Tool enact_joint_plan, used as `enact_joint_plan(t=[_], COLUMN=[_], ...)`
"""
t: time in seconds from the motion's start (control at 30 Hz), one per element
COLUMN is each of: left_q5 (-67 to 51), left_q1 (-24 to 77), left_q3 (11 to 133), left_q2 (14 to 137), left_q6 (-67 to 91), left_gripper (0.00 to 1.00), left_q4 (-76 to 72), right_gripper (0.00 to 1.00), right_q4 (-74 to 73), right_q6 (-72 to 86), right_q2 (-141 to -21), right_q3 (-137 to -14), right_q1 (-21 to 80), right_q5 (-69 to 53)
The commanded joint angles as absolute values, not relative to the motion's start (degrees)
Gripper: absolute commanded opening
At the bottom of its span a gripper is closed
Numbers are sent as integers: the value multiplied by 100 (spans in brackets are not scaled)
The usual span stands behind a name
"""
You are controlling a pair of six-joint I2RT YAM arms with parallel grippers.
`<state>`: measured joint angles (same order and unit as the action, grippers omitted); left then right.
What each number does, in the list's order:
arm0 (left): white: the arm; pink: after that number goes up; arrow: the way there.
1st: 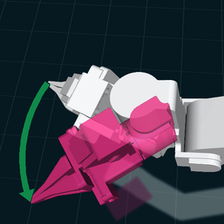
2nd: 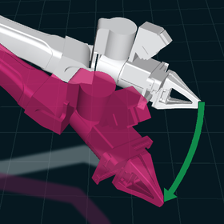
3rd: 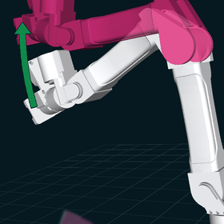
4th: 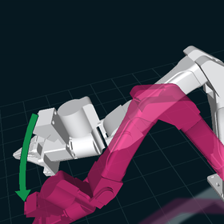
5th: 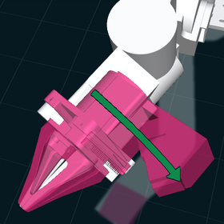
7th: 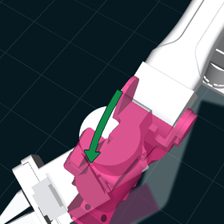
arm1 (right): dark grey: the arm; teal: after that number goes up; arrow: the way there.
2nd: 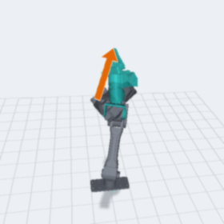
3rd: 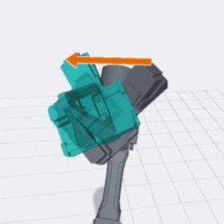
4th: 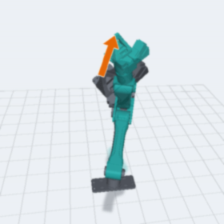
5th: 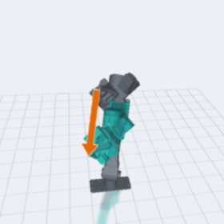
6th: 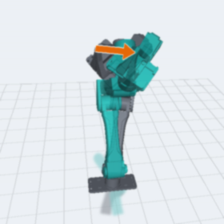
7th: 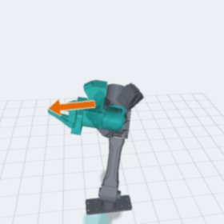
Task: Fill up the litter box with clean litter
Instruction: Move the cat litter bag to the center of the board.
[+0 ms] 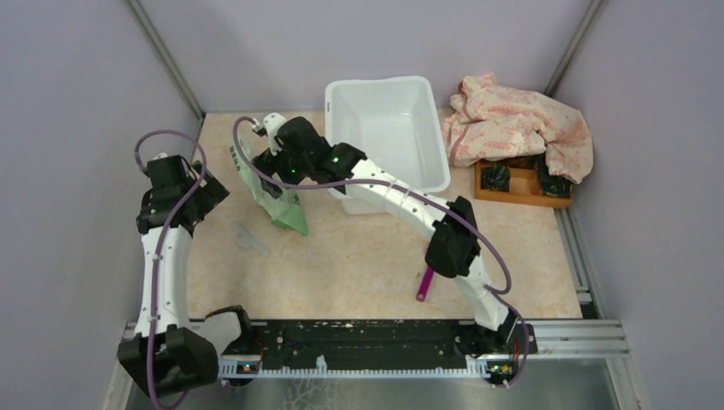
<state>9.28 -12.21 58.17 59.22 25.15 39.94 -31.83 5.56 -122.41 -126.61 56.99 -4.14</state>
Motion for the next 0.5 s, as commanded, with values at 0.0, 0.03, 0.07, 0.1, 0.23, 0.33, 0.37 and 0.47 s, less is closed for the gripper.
enact_joint_plan(t=[0.0,0.03,0.07,0.1,0.23,0.33,0.37,0.47], left_q5=[123,-468,-889,-1246,-1483,-1288,-1074,-538], left_q1=[-1442,-1441,-1438,-1409,-1068,-581,-307,416], left_q3=[5851,5843,5867,5950,6340,6525,6602,6875], left_q2=[6040,6053,6096,6143,6294,6427,6518,6884], left_q6=[2783,2828,2932,3024,3248,3359,3380,3467], left_gripper=[99,99,98,98,98,98,98,98], left_q4=[3931,3787,3692,3657,3628,3561,3562,3700], right_gripper=[81,81,81,81,82,79,78,76], right_q4=[-3361,-3362,-3317,-3202,-2518,-2457,-2434,-2270], right_q6=[579,588,596,602,587,580,588,612], right_q2=[-12445,-12371,-12207,-11981,-10915,-10436,-10301,-9757], right_q3=[-13191,-13094,-12874,-12402,-10929,-10400,-10229,-9596], right_q1=[5787,5791,5796,5792,5783,5783,5783,5771], right_q5=[-54,169,323,458,643,730,768,886])
